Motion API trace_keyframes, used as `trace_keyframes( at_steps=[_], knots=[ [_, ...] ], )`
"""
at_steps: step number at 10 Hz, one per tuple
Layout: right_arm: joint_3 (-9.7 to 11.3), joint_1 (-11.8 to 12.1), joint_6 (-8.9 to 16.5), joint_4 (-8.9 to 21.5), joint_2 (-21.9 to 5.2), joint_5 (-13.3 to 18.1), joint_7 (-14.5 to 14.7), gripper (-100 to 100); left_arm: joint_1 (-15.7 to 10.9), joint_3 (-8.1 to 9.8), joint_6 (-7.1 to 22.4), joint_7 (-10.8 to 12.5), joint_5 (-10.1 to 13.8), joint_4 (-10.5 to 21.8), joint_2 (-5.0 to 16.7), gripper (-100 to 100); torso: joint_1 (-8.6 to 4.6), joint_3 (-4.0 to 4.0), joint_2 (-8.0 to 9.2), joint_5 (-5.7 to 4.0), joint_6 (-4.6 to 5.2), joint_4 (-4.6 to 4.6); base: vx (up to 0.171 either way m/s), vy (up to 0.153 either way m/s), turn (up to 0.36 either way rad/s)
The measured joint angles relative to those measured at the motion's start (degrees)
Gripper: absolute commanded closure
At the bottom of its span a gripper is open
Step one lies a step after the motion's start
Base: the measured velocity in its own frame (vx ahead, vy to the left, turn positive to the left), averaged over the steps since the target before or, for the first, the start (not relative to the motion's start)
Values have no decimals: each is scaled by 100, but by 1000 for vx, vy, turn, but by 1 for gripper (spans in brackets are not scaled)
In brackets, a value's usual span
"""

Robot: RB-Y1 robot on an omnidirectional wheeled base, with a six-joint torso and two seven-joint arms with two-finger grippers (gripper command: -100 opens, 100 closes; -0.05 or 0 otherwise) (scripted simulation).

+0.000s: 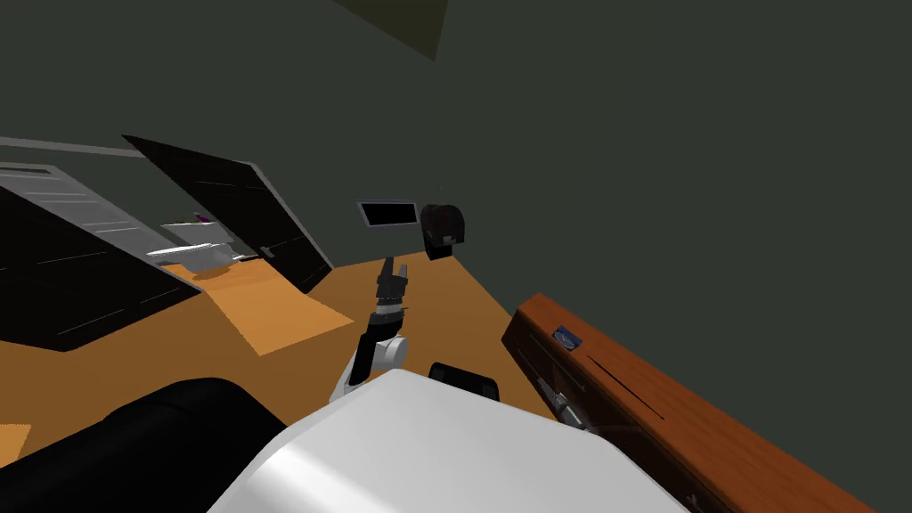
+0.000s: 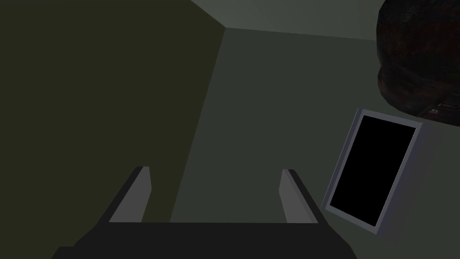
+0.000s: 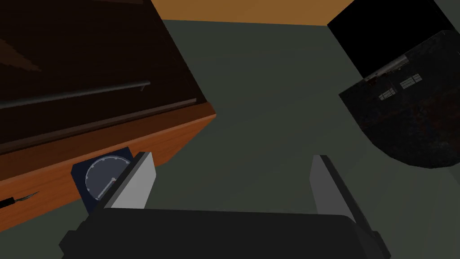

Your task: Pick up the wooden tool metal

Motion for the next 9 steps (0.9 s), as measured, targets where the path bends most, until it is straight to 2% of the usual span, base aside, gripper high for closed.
trace_keyframes(
  at_steps=[1,2,4,5,7,8,9],
  knots=[
    [4,15,-7,166,30,159,31,-100,1,1,0,0,0,0,0,0,0,0,2,-2,4,-1,36,-15,-27],
    [-2,55,-27,275,65,232,85,-100,1,1,0,0,0,0,0,0,3,9,19,-1,7,2,73,-21,311],
    [4,33,-86,739,-30,510,113,-100,1,1,0,0,0,0,0,0,-7,3,8,-2,6,0,93,-35,196],
    [32,121,-78,877,-200,653,43,-100,0,0,0,0,0,0,0,0,-6,1,2,-1,1,0,88,-47,144],
    [65,105,-46,1366,-84,1009,169,-100,0,1,0,0,0,0,0,0,-11,-2,-4,-4,0,-1,103,-59,209],
    [121,165,49,1391,-103,1194,168,-100,1,1,0,0,0,0,0,0,-12,-1,1,-4,5,-1,97,-87,288],
    [121,309,66,1457,-267,1359,101,-100,0,1,0,0,0,0,1,0,-22,-1,0,-4,1,-1,92,-75,132]
  ],
)
